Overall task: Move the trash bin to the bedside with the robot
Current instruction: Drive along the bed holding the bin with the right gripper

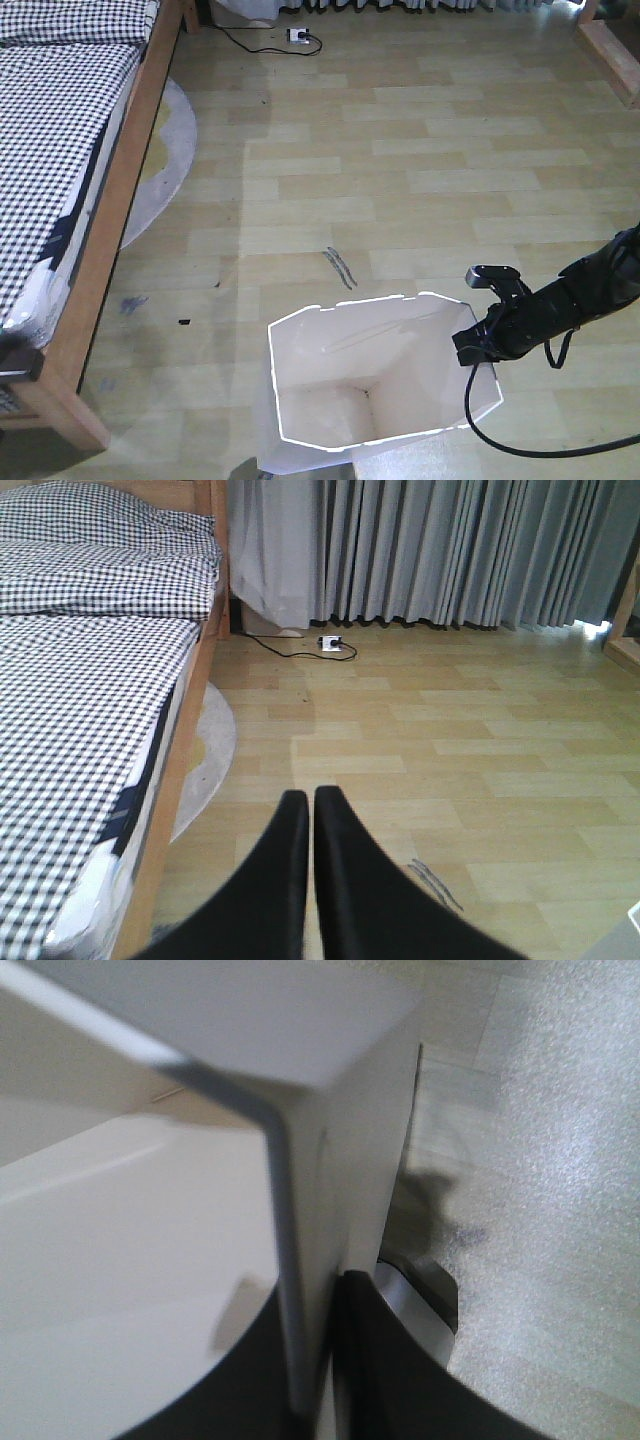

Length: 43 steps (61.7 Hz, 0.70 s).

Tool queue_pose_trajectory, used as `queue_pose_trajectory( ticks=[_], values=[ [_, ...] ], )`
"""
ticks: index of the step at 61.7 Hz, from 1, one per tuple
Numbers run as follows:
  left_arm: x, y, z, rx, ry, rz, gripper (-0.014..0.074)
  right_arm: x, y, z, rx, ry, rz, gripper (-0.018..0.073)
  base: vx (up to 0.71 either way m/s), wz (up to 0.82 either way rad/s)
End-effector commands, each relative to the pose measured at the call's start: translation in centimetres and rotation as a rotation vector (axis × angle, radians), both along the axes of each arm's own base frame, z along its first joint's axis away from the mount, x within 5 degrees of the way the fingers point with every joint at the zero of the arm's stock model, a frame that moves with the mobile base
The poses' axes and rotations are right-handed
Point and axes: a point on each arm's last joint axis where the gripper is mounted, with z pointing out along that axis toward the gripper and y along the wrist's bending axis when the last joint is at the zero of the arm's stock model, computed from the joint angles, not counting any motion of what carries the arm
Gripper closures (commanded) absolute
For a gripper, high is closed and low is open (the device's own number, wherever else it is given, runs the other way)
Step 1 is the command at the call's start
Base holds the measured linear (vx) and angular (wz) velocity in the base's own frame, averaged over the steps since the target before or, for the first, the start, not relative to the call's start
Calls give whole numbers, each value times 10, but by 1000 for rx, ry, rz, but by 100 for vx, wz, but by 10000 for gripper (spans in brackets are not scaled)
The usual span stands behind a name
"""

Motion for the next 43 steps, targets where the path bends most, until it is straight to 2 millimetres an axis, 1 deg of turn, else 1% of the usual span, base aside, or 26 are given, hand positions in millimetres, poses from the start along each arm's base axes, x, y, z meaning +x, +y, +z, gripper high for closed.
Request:
queue_pose_trajectory(
  ticks=[1,20,43],
  values=[
    [1,0,1,-11,-64,-3,602,8,13,33,186,-23,2,564,23,-10],
    [1,0,1,-11,-64,-3,602,8,13,33,186,-23,2,564,24,-6],
    [1,0,1,-11,-64,-3,602,8,13,33,186,-23,2,564,25,3]
  ],
)
